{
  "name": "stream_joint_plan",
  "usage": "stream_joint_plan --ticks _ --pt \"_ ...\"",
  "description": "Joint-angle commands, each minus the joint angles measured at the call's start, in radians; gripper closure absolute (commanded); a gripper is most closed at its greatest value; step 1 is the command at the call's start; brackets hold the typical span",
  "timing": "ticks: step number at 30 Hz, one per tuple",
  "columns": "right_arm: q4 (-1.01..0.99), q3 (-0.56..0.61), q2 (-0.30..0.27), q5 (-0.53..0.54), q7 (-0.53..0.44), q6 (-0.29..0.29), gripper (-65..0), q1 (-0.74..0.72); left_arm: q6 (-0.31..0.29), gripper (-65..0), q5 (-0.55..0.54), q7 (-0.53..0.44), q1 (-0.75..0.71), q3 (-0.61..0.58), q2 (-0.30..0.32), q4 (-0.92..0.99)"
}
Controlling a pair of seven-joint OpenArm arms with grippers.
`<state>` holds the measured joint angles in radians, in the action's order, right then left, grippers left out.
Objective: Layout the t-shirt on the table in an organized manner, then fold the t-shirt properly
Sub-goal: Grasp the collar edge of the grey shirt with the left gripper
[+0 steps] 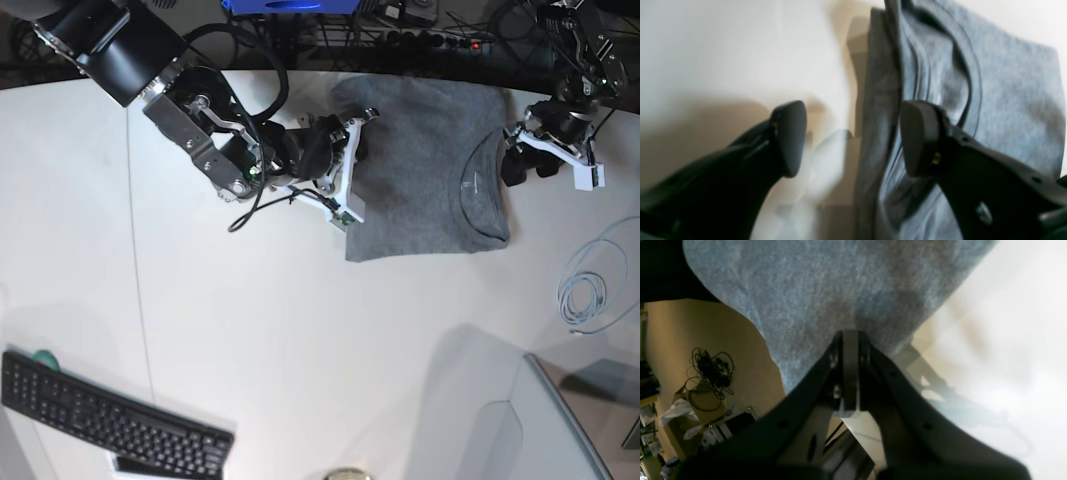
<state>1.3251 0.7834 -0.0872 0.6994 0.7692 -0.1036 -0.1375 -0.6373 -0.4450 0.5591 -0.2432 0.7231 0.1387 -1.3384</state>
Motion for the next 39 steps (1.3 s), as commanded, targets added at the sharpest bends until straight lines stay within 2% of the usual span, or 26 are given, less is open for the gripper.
stream_joint_plan --ticks 1,7,10,13,16,20,22,28,36,39 --pt "0.02 -0.003 0.005 0.012 -0.014 -0.003 0.0 -0.015 -0.013 -42.5 0.005 -0.017 0.011 0.002 0.009 0.004" --pt "0.02 -0.003 0.007 0.012 -0.014 -0.003 0.0 -0.015 -0.016 -42.5 0.027 -0.02 0.049 0.0 0.006 0.089" --pt "0.02 -0.003 0.007 0.012 -0.014 -0.003 0.0 -0.015 -0.016 -42.5 0.027 -0.018 0.04 -0.044 0.009 0.086" --pt "0.02 -0.003 0.005 0.012 -0.014 -0.003 0.0 -0.015 -0.016 -42.8 0.024 -0.018 0.015 -0.056 0.006 0.041" --pt "0.02 -0.003 0.005 0.012 -0.014 -0.003 0.0 -0.015 -0.048 -43.3 -0.024 -0.017 -0.04 -0.056 0.006 -0.051" --pt "0.02 -0.003 0.005 0.012 -0.014 -0.003 0.0 -0.015 -0.048 -53.5 -0.102 -0.017 -0.074 -0.063 0.02 -0.089" --pt "0.02 -0.003 0.005 0.012 -0.014 -0.003 0.0 -0.017 -0.048 -55.3 -0.105 -0.017 -0.075 -0.066 0.031 -0.082" --pt "0.02 -0.003 0.005 0.012 -0.014 -0.003 0.0 -0.017 -0.049 -55.0 -0.104 -0.017 -0.064 -0.066 0.031 -0.051" --pt "0.02 -0.003 0.005 0.012 -0.014 -0.003 0.0 -0.015 -0.051 -55.0 -0.104 -0.02 0.026 -0.066 0.034 0.132" --pt "0.02 -0.003 0.005 0.012 -0.014 -0.003 0.0 -0.015 -0.061 -55.0 -0.102 -0.021 0.029 -0.132 0.051 0.142"
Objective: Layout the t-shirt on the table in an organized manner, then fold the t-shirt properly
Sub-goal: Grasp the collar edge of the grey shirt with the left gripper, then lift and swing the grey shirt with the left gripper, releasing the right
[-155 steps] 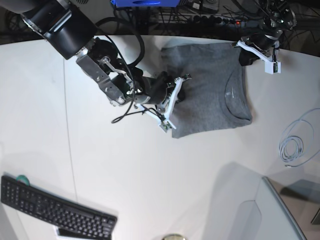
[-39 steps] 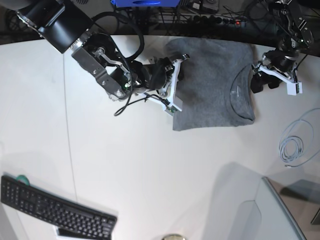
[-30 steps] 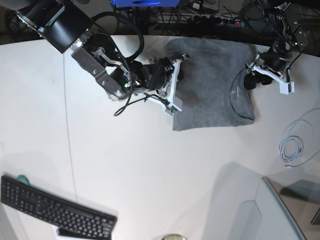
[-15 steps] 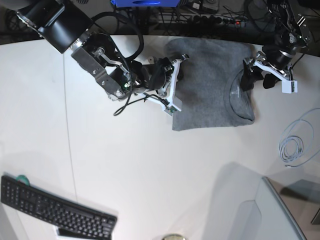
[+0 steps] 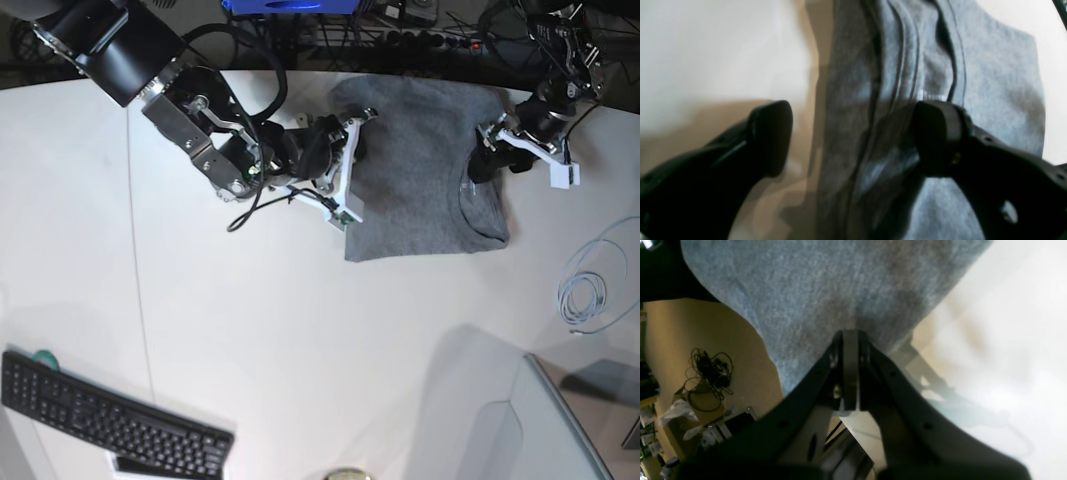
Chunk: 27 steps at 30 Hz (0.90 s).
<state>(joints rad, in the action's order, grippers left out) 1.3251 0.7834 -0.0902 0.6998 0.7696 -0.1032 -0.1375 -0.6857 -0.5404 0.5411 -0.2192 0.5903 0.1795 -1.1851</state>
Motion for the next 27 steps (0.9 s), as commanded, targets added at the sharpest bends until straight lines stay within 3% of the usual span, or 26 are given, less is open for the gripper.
stream_joint_plan --ticks 1,5,7,9,13,19,27 --pt "0.02 -0.003 0.008 0.011 -0.014 -0.003 0.0 -0.015 -0.012 -55.0 -0.007 -0.003 0.005 -0.028 0.016 -0.008" --pt "0.02 -0.003 0.008 0.011 -0.014 -0.003 0.0 -0.015 -0.012 -54.6 -0.007 -0.005 0.014 -0.076 0.019 0.014" --pt "0.021 -0.005 0.008 0.011 -0.014 -0.003 0.0 -0.015 -0.012 -50.0 -0.007 -0.005 0.019 -0.079 0.021 0.038" --pt "0.049 -0.008 0.0 0.011 -0.017 -0.003 0.0 -0.007 -0.012 -35.9 -0.007 -0.005 0.03 -0.085 0.031 0.043" --pt "0.178 -0.018 -0.056 0.011 -0.023 -0.003 0.0 0.006 -0.012 0.0 -0.007 0.001 0.056 -0.092 0.056 0.044" --pt "0.331 -0.319 -0.07 0.008 -0.023 -0.003 0.0 0.141 -0.012 0.0 -0.007 0.001 0.111 -0.29 0.159 0.043" --pt "0.367 -0.698 -0.073 0.007 -0.015 -0.007 0.0 0.281 -0.012 0.0 0.018 -0.003 0.324 -0.798 0.328 0.041"
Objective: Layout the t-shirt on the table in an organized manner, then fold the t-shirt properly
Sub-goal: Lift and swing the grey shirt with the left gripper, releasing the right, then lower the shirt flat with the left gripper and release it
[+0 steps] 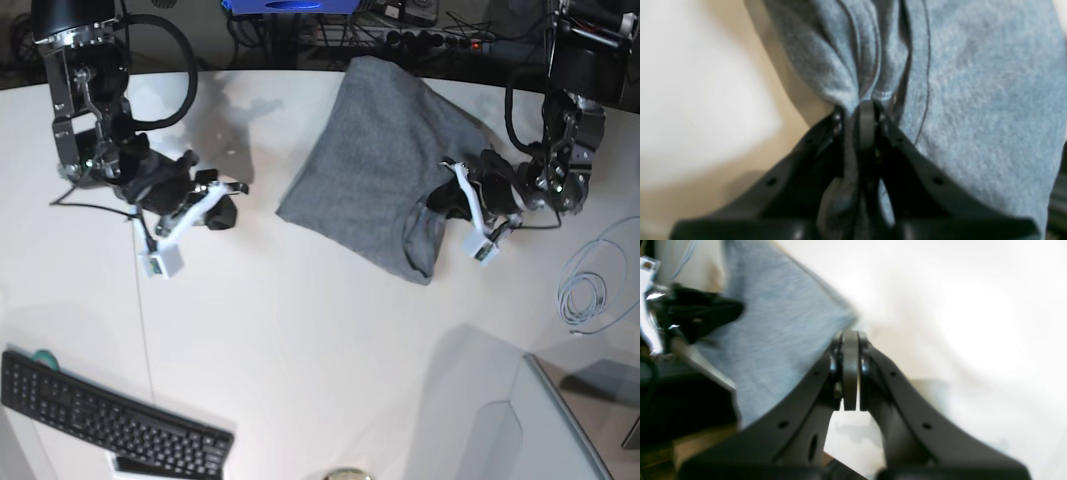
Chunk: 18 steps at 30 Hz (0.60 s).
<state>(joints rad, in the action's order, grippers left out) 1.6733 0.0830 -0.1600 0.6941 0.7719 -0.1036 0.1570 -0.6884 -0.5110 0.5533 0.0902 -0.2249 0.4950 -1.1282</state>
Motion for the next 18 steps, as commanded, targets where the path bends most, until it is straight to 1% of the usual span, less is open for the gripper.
stream_joint_plan --ticks 1,2,5,9,11,14,18 --pt "0.018 -0.036 -0.003 0.012 -0.016 -0.006 0.0 0.002 -0.01 0.0 0.025 -0.016 0.056 -0.054 0.021 -0.016" --pt "0.018 -0.062 -0.003 0.012 -0.016 -0.008 0.0 0.017 -0.01 0.0 0.067 -0.016 0.089 -0.103 0.023 -0.016" --pt "0.018 -0.136 -0.005 0.012 -0.016 -0.009 0.0 0.056 -0.01 0.0 0.24 -0.017 0.174 -0.23 0.012 -0.016" --pt "0.018 -0.183 -0.005 0.012 -0.022 -0.009 0.0 0.098 -0.01 0.0 0.464 -0.019 0.257 -0.345 -0.071 -0.013" --pt "0.018 -0.2 -0.005 0.016 -0.024 -0.009 0.0 0.115 -0.01 0.0 0.544 -0.022 0.28 -0.394 -0.114 -0.014" --pt "0.018 -0.223 0.0 0.017 -0.024 -0.009 0.0 0.135 -0.01 0.0 0.622 -0.08 0.305 -0.468 -0.174 -0.008" --pt "0.018 -0.251 0.001 0.017 -0.024 -0.009 0.0 0.163 -0.01 0.0 0.664 -0.094 0.306 -0.497 -0.243 -0.006"
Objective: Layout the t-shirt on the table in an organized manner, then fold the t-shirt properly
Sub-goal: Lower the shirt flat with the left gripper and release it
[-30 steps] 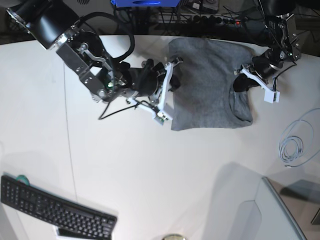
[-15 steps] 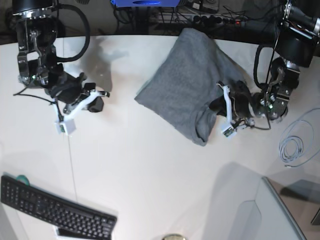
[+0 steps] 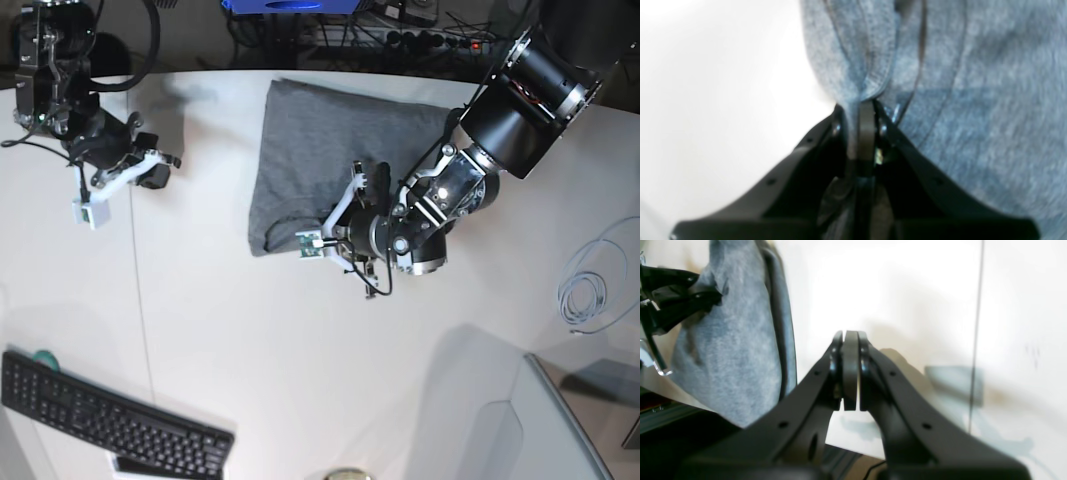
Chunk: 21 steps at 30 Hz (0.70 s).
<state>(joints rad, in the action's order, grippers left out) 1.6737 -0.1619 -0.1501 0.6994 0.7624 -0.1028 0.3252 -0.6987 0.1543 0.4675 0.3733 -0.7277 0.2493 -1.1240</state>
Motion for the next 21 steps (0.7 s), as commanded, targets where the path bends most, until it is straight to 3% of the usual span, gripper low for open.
stream_joint_plan --ticks 1,8,16,21 --pt "0.018 -0.015 -0.009 0.012 -0.014 -0.01 0.0 0.002 0.001 0.0 0.004 -0.008 0.023 0.003 -0.009 -0.011" --pt "0.018 -0.037 -0.009 0.012 -0.016 -0.01 0.0 0.024 0.001 0.0 -0.006 -0.008 0.049 0.009 -0.069 0.108" --pt "0.018 -0.029 -0.009 0.012 -0.016 -0.01 0.0 0.018 0.001 0.0 -0.008 0.0 0.057 0.013 -0.072 0.223" --pt "0.018 -0.028 -0.009 0.012 -0.016 -0.01 0.0 0.016 0.001 0.0 -0.006 0.075 0.045 0.147 -0.104 0.221"
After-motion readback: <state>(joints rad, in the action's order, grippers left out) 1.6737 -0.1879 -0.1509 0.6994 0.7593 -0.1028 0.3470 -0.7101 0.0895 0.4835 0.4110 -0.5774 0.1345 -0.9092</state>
